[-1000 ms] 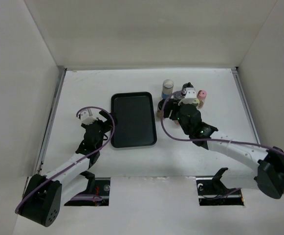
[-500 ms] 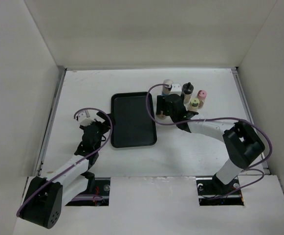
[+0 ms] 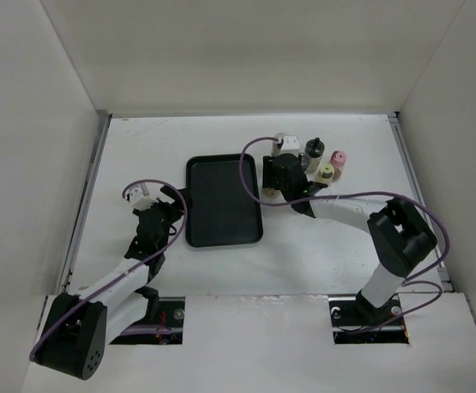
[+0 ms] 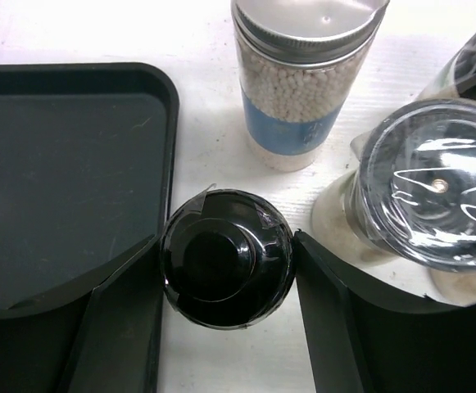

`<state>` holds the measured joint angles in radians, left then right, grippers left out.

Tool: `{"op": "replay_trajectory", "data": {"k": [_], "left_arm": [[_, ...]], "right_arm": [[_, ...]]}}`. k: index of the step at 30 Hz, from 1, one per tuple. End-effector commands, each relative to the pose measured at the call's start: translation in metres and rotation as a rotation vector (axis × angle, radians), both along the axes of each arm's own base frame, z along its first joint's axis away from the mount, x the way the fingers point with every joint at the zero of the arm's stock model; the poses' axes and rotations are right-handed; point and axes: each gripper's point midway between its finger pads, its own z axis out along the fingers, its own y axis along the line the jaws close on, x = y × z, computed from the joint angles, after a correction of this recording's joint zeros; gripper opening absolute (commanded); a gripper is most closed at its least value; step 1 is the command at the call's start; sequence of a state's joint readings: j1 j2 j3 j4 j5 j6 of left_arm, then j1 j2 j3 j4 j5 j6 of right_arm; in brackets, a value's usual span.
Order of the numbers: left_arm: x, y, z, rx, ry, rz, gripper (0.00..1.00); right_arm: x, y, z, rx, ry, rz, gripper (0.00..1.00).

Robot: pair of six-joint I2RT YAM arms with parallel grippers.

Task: Organize the condiment bottles

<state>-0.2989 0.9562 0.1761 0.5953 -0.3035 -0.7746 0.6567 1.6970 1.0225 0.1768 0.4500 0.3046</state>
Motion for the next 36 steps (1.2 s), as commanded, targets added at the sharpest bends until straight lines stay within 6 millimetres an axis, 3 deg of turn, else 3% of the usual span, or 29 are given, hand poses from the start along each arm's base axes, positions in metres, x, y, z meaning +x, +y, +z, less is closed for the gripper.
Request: {"op": "replay_trajectory", "data": {"k": [1, 3, 6, 10, 14, 17, 26, 27, 29, 32, 36], "left_arm": [[0.001, 0.005, 0.011, -0.027, -0.053, 0.021, 1.00], [-0.001, 0.008, 0.012, -0.036, -0.059, 0.031, 1.00], [-0.004, 0.023, 0.011, -0.062, -0.066, 0.090, 1.00], [-0.008, 0.037, 0.008, -0.100, -0.066, 0.127, 1.00], [-0.010, 0.043, 0.005, -0.116, -0.061, 0.144, 1.00], [-0.009, 0.041, 0.006, -0.127, -0.060, 0.131, 1.00], [-0.008, 0.036, 0.008, -0.120, -0.061, 0.108, 1.00], [-0.008, 0.036, 0.008, -0.120, -0.061, 0.108, 1.00], [-0.008, 0.036, 0.009, -0.120, -0.066, 0.109, 1.00], [-0.008, 0.036, 0.006, -0.119, -0.055, 0.109, 1.00], [-0.007, 0.035, 0.004, -0.115, -0.048, 0.105, 1.00]], "right_arm": [[0.004, 0.015, 0.090, 0.099, -0.202, 0.003, 0.50], [0.001, 0.036, 0.113, 0.135, -0.236, 0.056, 0.50], [0.005, 0.076, 0.122, 0.176, -0.237, 0.138, 0.50], [0.014, 0.138, 0.113, 0.198, -0.218, 0.235, 0.49], [0.027, 0.187, 0.102, 0.204, -0.216, 0.289, 0.50], [0.041, 0.207, 0.092, 0.190, -0.211, 0.293, 0.50], [0.063, 0.239, 0.048, 0.143, -0.164, 0.297, 0.54], [0.063, 0.241, 0.042, 0.138, -0.157, 0.299, 0.58], [0.060, 0.242, 0.038, 0.136, -0.153, 0.295, 0.75], [0.055, 0.242, 0.053, 0.172, -0.163, 0.298, 0.88], [0.035, 0.226, 0.112, 0.269, -0.232, 0.321, 0.94]]}}
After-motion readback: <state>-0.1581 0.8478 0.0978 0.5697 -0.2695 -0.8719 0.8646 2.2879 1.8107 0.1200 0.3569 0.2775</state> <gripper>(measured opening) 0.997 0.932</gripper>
